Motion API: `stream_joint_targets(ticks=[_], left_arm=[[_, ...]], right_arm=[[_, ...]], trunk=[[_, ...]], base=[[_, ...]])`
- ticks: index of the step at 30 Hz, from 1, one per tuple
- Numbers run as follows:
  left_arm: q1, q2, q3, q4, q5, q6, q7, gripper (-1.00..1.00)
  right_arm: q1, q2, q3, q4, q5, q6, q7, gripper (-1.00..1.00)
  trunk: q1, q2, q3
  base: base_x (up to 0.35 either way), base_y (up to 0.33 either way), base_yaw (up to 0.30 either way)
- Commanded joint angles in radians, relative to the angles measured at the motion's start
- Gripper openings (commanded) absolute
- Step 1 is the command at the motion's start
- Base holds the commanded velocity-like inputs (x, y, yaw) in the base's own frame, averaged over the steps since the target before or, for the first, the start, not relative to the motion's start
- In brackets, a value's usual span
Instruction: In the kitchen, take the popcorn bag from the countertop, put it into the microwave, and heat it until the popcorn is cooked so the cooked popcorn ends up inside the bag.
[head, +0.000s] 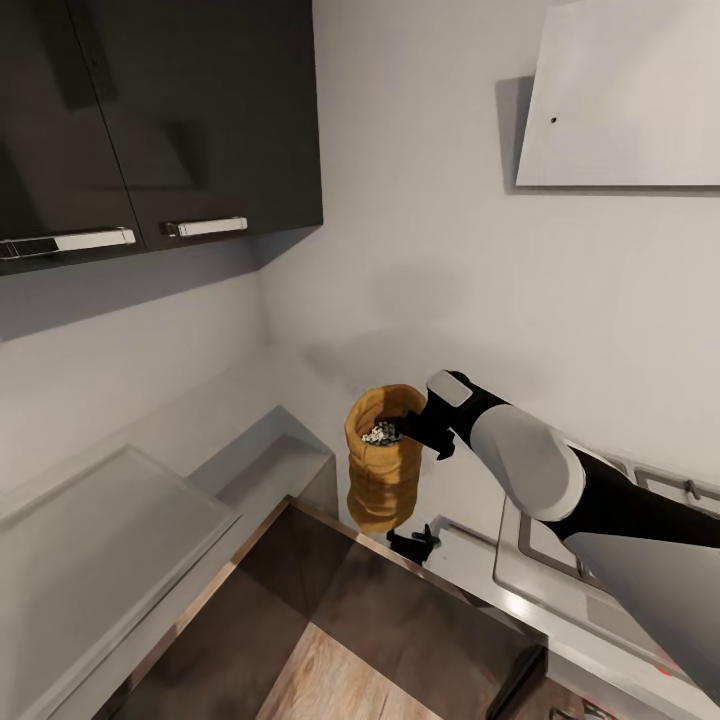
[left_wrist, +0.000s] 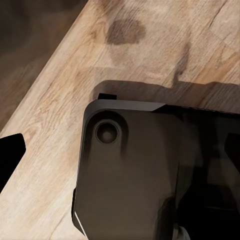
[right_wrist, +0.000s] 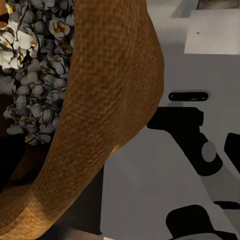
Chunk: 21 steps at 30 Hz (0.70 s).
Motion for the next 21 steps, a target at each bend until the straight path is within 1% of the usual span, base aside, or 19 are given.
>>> stream_joint_targets(ticks=[1, 12, 16, 21], left_arm=[[-0.001, -0.001, 0.003, 0.000, 0.000, -0.003, 0.001, 1.00], [-0.001, -0.001, 0.004, 0.000, 0.000, -0.003, 0.001, 1.00], [-0.002, -0.001, 0.004, 0.000, 0.001, -0.003, 0.001, 1.00], [-0.002, -0.001, 0.005, 0.000, 0.002, -0.003, 0.001, 1.00]], right_arm=[[0.000, 0.000, 0.004, -0.002, -0.010, 0.004, -0.008, 1.00], [0.000, 0.000, 0.005, -0.003, -0.010, 0.004, -0.008, 1.00], [0.000, 0.000, 0.004, -0.003, -0.010, 0.004, -0.008, 1.00], [0.000, 0.000, 0.004, -0.002, -0.010, 0.004, -0.008, 1.00]], trunk=[[0.001, -0.002, -0.002], [0.001, -0.002, -0.002], [0.001, -0.002, -0.002], [0.001, -0.002, -0.002]], base=[[0.000, 0.000, 0.000], [0.000, 0.001, 0.000], [0.000, 0.137, 0.000], [0.000, 0.028, 0.000]])
